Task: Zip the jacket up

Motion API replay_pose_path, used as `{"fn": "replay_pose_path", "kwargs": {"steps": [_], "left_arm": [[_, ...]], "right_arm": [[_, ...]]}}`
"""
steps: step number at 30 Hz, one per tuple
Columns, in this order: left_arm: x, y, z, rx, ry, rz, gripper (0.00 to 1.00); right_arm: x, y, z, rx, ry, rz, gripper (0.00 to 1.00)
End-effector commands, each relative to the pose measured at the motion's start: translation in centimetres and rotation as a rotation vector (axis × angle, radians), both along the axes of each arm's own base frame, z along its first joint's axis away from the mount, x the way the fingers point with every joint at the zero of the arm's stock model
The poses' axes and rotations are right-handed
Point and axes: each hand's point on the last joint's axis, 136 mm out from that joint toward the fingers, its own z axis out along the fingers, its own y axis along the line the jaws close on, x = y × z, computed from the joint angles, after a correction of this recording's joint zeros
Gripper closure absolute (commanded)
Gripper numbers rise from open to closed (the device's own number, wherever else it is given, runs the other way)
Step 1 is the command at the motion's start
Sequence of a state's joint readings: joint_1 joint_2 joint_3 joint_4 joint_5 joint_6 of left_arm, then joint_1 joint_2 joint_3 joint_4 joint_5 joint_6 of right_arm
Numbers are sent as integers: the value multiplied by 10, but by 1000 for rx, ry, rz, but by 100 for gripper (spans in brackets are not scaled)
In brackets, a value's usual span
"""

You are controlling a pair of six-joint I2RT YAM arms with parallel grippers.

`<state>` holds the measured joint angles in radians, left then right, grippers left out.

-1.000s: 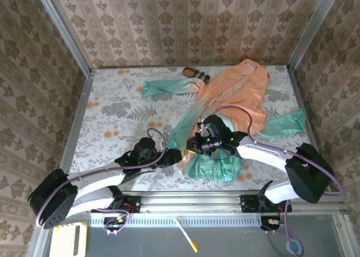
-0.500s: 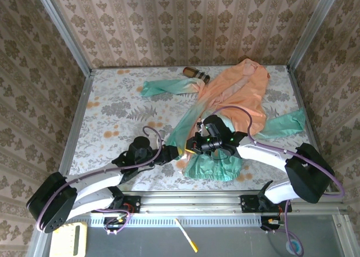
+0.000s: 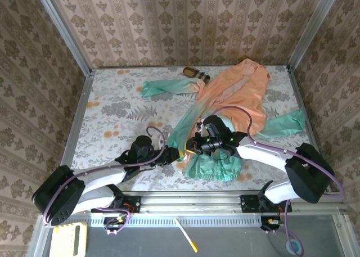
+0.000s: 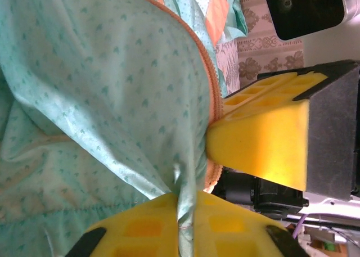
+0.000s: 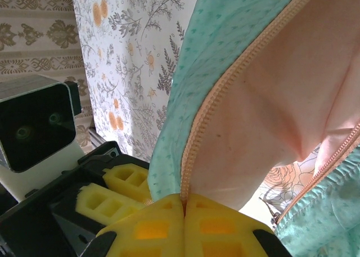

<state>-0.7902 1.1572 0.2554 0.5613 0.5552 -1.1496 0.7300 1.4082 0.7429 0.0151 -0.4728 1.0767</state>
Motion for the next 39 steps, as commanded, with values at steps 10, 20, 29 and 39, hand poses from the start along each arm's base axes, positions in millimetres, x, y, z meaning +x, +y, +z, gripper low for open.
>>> {"fn": "replay_pose_path", "kwargs": {"steps": [10, 20, 29, 39], "left_arm": [[-1, -2, 9, -44, -26, -27, 100], [12, 38, 20, 99, -109, 117, 100], [14, 57, 17, 134, -127, 150, 100], [16, 59, 4, 164, -126, 122, 100]], "right_arm": [[-8, -8, -8, -77, 14, 17, 83], [-40, -69, -17, -305, 34, -36, 43], [-63, -51, -39, -401, 62, -26, 36], [-71, -30, -61, -487, 81, -28, 36]]}}
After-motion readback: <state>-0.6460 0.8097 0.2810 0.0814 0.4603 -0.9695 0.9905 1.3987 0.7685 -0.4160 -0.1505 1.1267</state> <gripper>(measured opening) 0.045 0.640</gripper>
